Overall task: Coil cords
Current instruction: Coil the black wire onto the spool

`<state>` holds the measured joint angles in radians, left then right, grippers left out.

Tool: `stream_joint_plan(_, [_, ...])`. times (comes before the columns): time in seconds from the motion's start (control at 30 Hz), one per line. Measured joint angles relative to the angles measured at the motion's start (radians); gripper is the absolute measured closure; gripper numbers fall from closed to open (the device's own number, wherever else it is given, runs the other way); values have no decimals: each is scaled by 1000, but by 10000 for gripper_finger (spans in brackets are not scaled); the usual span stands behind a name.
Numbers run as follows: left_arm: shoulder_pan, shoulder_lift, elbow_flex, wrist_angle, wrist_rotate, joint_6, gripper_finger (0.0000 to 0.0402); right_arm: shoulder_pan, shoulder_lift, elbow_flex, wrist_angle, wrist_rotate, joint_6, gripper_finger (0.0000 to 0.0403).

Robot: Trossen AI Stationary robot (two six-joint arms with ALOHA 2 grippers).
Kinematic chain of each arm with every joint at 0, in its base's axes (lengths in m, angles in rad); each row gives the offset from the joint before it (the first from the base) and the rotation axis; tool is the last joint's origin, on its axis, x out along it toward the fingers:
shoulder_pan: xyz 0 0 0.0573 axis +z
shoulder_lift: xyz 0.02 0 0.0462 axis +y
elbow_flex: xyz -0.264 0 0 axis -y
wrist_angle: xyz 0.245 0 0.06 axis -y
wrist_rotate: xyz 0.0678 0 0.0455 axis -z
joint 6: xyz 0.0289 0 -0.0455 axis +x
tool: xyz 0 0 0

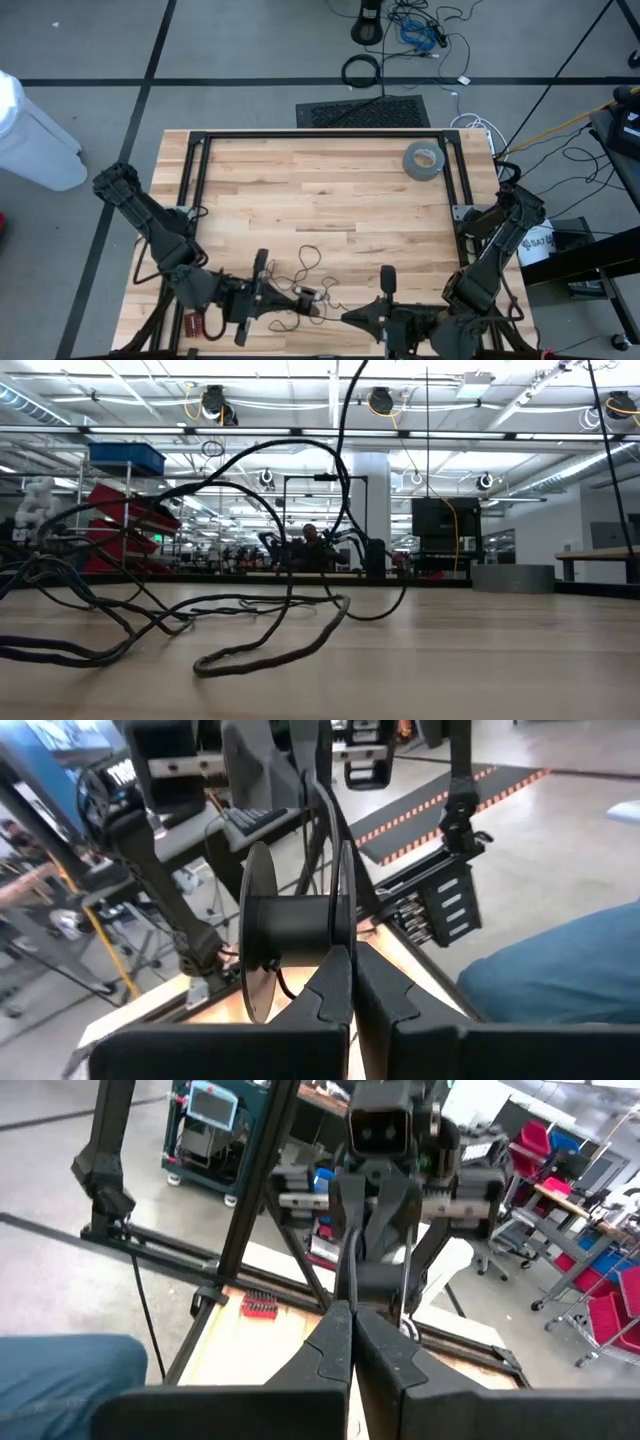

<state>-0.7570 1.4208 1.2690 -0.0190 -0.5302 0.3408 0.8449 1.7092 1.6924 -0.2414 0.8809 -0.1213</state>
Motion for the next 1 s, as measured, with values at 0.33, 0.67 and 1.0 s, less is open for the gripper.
stream_joint_plan(0.33, [-79,0,0,55,-122,103,400,-61,0,0,-94,-102,69,403])
stream_joint_plan(0.67, [-103,0,0,105,-125,148,400,-111,0,-1,-145,-172,69,403])
stream_joint_plan(1.0, [-102,1,0,117,-122,170,400,-191,53,-1,-182,-208,76,391])
